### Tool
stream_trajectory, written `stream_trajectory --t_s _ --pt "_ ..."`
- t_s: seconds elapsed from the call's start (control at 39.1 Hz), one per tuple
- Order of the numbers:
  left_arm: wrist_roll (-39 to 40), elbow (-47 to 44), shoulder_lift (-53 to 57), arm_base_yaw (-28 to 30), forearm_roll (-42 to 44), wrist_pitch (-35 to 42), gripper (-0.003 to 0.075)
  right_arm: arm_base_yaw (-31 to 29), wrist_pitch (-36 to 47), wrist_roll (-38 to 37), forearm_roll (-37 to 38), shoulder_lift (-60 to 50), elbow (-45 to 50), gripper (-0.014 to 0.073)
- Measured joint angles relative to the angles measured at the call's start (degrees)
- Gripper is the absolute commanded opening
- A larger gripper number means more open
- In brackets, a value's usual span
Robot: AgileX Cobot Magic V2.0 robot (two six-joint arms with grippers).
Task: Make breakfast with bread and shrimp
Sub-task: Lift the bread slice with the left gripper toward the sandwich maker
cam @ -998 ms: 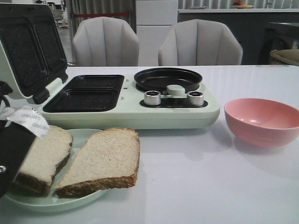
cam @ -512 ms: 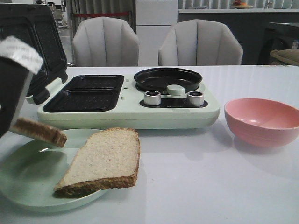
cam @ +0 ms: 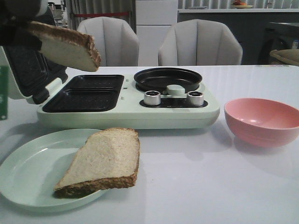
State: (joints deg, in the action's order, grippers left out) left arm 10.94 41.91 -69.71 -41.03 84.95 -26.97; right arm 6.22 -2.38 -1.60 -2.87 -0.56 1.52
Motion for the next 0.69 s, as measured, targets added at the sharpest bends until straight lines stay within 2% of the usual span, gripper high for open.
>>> stream_trajectory --t_s 0.15,0.33,0.69 --pt "0.0 2.52 -1.94 4.74 1.26 4.48 0.0185 0.0 0.0 0.0 0.0 0.0 0.0 0.015" --pt "0.0 7.55 -7.05 8.95 1.69 5.66 0.0185 0.0 0.0 0.0 0.0 0.0 0.0 0.015" --pt "0.0 19.83 -20.49 13.32 1.87 9.5 0.0185 0.0 0.0 0.0 0.0 0.0 0.0 0.015"
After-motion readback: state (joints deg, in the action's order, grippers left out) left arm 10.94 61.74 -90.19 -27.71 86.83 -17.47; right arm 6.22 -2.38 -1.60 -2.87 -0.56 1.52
